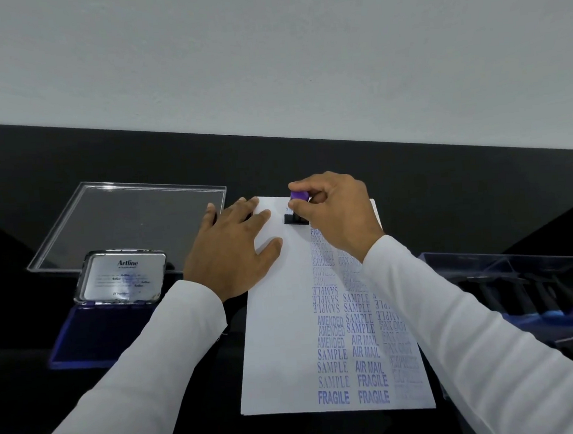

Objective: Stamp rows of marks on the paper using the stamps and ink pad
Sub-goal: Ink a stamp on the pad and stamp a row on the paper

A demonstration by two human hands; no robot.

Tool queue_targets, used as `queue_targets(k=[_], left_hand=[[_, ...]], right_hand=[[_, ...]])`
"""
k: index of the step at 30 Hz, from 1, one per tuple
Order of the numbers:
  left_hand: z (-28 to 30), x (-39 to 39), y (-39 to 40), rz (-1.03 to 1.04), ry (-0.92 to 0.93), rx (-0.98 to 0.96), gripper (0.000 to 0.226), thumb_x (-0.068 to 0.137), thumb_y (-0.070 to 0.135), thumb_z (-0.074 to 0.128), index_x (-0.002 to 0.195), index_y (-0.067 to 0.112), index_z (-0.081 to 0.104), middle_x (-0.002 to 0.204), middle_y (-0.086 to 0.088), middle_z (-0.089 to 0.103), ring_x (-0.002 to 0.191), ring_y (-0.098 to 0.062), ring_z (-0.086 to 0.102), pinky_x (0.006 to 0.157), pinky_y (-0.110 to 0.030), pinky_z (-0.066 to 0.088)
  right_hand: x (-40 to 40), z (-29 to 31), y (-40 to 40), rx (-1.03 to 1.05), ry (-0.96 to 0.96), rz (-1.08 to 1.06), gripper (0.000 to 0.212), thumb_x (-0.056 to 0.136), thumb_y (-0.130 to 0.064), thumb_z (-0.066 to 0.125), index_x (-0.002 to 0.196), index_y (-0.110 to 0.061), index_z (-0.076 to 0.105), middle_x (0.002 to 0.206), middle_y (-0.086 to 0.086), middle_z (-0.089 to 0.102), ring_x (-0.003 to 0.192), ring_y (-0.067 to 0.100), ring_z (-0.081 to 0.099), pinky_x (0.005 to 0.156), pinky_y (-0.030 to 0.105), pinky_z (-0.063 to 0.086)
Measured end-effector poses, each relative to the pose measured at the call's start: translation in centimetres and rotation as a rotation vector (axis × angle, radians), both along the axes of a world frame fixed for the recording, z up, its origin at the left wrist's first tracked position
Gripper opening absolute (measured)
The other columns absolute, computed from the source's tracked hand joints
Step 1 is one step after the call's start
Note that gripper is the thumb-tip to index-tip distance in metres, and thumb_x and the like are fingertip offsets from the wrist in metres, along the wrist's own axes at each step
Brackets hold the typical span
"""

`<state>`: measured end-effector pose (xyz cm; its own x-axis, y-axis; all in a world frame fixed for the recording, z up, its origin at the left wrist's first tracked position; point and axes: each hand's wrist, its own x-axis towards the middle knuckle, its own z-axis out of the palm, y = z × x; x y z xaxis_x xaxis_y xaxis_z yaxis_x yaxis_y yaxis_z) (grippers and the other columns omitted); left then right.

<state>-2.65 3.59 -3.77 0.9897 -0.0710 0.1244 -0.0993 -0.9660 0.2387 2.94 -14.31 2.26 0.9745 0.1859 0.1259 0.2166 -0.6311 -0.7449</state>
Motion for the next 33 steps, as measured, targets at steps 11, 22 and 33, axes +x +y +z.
queue_targets(k=[11, 22, 33], left_hand=[[-0.08, 0.02, -0.04, 0.009, -0.002, 0.009, 0.072, 0.091, 0.069, 0.028, 0.148, 0.028, 0.047, 0.160, 0.002, 0.037, 0.149, -0.022, 0.030, 0.124, -0.056, 0.010], [-0.13, 0.09, -0.05, 0.014, 0.009, 0.013, 0.074, 0.091, 0.071, 0.027, 0.149, 0.029, 0.046, 0.160, 0.003, 0.036, 0.150, -0.022, 0.029, 0.124, -0.054, 0.007], [-0.18, 0.13, 0.02, 0.016, 0.027, 0.027, 0.076, 0.090, 0.073, 0.024, 0.150, 0.030, 0.044, 0.162, 0.003, 0.033, 0.151, -0.022, 0.027, 0.125, -0.054, 0.006]], right_hand=[[-0.03, -0.09, -0.03, -0.013, 0.007, 0.006, 0.028, 0.085, -0.028, 0.077, 0.113, -0.026, 0.074, 0.113, -0.006, 0.068, 0.091, 0.012, 0.065, 0.089, 0.033, 0.058], [0.16, 0.09, -0.15, -0.044, 0.031, 0.021, 0.026, 0.085, -0.030, 0.076, 0.111, -0.026, 0.074, 0.113, -0.006, 0.069, 0.093, 0.012, 0.065, 0.093, 0.034, 0.056], [0.40, -0.03, -0.07, -0.026, 0.033, 0.022, 0.025, 0.084, -0.027, 0.077, 0.109, -0.025, 0.075, 0.112, -0.005, 0.070, 0.093, 0.014, 0.066, 0.090, 0.038, 0.058]])
